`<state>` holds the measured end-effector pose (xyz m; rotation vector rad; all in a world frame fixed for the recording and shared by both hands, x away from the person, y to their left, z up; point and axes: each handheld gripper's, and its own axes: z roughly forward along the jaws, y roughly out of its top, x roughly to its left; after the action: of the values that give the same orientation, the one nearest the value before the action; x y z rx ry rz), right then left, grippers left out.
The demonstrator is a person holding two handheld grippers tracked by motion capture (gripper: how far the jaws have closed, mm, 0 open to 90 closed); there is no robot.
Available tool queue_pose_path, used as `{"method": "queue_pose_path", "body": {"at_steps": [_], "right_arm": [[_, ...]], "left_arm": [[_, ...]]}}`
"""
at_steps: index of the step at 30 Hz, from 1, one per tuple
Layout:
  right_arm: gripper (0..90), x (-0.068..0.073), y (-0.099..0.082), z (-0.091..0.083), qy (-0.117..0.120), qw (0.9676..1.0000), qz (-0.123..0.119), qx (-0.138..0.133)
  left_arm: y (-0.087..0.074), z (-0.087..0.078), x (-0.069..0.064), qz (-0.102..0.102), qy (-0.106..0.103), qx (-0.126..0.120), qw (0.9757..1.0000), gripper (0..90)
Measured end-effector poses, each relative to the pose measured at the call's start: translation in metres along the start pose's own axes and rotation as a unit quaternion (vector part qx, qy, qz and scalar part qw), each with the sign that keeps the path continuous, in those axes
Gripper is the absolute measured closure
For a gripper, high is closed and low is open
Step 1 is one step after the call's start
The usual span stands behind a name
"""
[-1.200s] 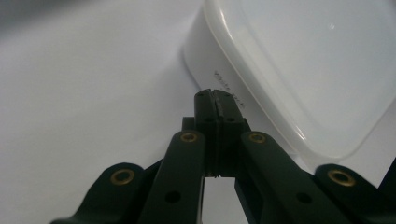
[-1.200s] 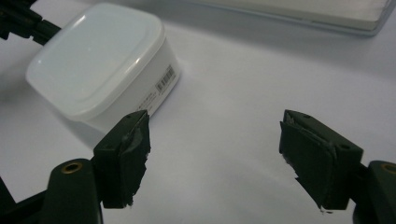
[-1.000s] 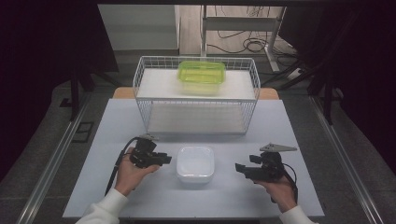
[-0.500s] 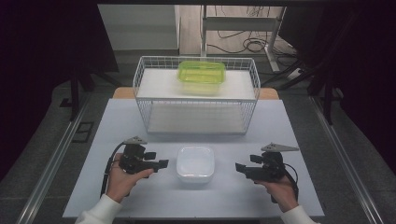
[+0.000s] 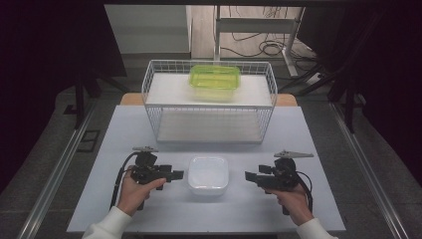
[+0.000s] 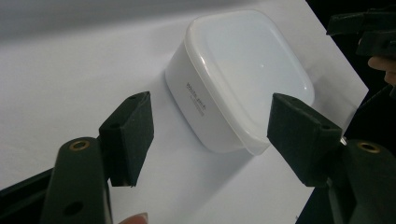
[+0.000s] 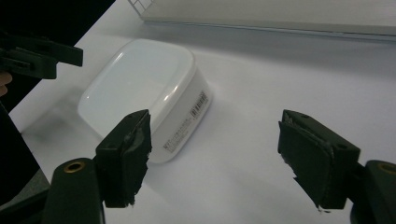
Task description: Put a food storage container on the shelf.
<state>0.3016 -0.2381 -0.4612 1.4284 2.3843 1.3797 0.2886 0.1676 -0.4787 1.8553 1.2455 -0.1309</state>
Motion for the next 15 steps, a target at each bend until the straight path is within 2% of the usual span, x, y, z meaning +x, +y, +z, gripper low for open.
{"method": "queue_pose_path", "body": {"at_steps": [2,4,11,12,13,14,15], "right_arm": [[26.8,0.001,0.001,0.002,0.0,1.0,-0.001,0.0],[28.3,0.004,0.006,0.007,0.01,0.9999,0.011,-0.001],[30.8,0.01,0.017,0.035,0.022,0.9992,0.026,0.02],[31.3,0.009,0.018,0.042,0.027,0.9987,0.035,0.025],[31.3,0.009,0.018,0.042,0.027,0.9987,0.035,0.025],[32.6,0.007,0.019,0.049,0.038,0.9976,0.052,0.025],[32.6,0.007,0.019,0.049,0.038,0.9976,0.052,0.025]], "left_arm": [[0.001,0.001,-0.001,0.0,-0.001,0.0,1.0,31.1],[0.003,0.004,-0.001,-0.002,-0.006,0.0,1.0,31.2],[0.008,0.015,0.003,-0.028,-0.029,0.004,0.9992,32.0],[0.009,0.016,0.004,-0.029,-0.032,0.005,0.9991,32.3],[0.01,0.017,0.006,-0.034,-0.033,0.005,0.9989,32.3],[0.012,0.021,0.009,-0.043,-0.042,0.007,0.9982,33.0],[0.012,0.021,0.009,-0.043,-0.042,0.007,0.9982,33.3]]}}
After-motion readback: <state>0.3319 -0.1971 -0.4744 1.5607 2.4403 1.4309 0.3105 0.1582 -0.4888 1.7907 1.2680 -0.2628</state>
